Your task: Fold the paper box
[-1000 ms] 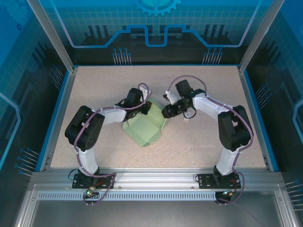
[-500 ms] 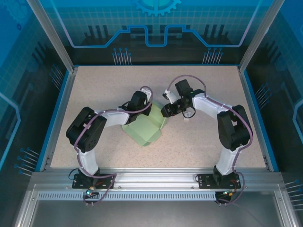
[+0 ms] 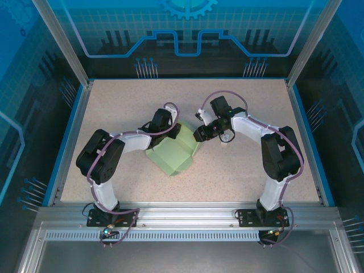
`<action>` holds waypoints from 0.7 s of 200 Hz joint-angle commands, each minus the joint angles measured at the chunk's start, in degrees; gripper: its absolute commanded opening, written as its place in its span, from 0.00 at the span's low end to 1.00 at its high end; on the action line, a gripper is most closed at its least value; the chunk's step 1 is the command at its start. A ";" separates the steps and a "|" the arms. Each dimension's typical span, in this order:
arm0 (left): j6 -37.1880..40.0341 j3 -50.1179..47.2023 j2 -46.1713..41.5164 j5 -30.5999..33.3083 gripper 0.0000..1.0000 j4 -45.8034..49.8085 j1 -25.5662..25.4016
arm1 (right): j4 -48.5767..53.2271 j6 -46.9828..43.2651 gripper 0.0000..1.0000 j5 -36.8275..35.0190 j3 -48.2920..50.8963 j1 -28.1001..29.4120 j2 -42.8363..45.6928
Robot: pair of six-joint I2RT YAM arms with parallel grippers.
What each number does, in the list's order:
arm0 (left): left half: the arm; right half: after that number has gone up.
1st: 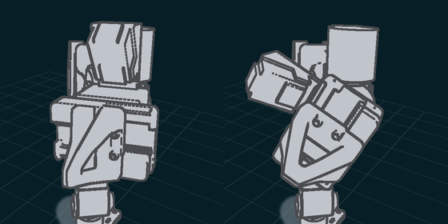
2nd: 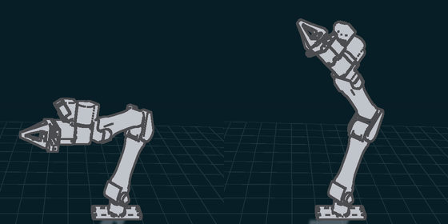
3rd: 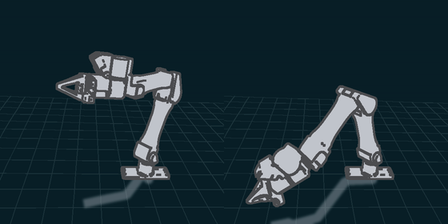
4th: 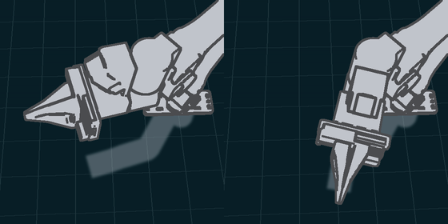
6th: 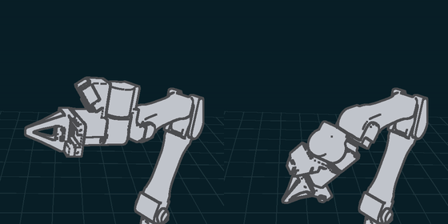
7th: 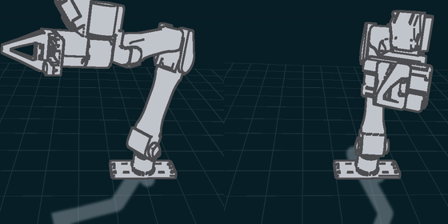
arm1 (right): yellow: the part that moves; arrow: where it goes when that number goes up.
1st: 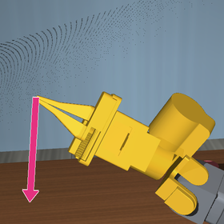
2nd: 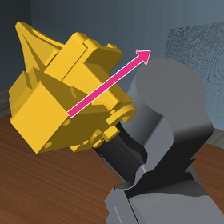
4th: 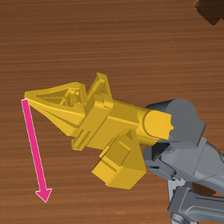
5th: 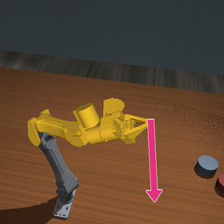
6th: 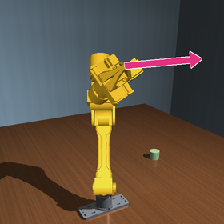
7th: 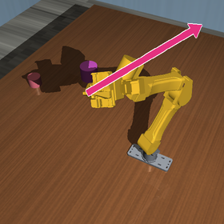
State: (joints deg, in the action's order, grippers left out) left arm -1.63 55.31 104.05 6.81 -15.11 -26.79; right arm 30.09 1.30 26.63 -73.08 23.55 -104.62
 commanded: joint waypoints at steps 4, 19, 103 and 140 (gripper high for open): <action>-0.48 -1.58 -2.88 -3.60 0.40 2.20 1.09 | 3.05 0.23 0.27 -0.09 0.32 -0.35 -0.94; -0.61 -2.17 -3.32 -4.93 0.45 2.52 1.84 | 3.22 0.12 0.27 -0.14 0.17 -0.36 -0.91; 1.19 -1.60 -1.27 -11.31 0.55 4.83 5.00 | 3.22 0.03 0.27 -0.01 -0.13 -0.35 -1.37; 1.10 0.31 1.39 -12.26 0.55 4.87 5.02 | 3.42 -0.18 0.27 -0.09 -0.09 -0.41 -1.18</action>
State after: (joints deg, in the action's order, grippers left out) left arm -1.37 53.43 103.26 -3.03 -11.70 -22.17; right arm 30.52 1.30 26.65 -73.10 23.55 -104.62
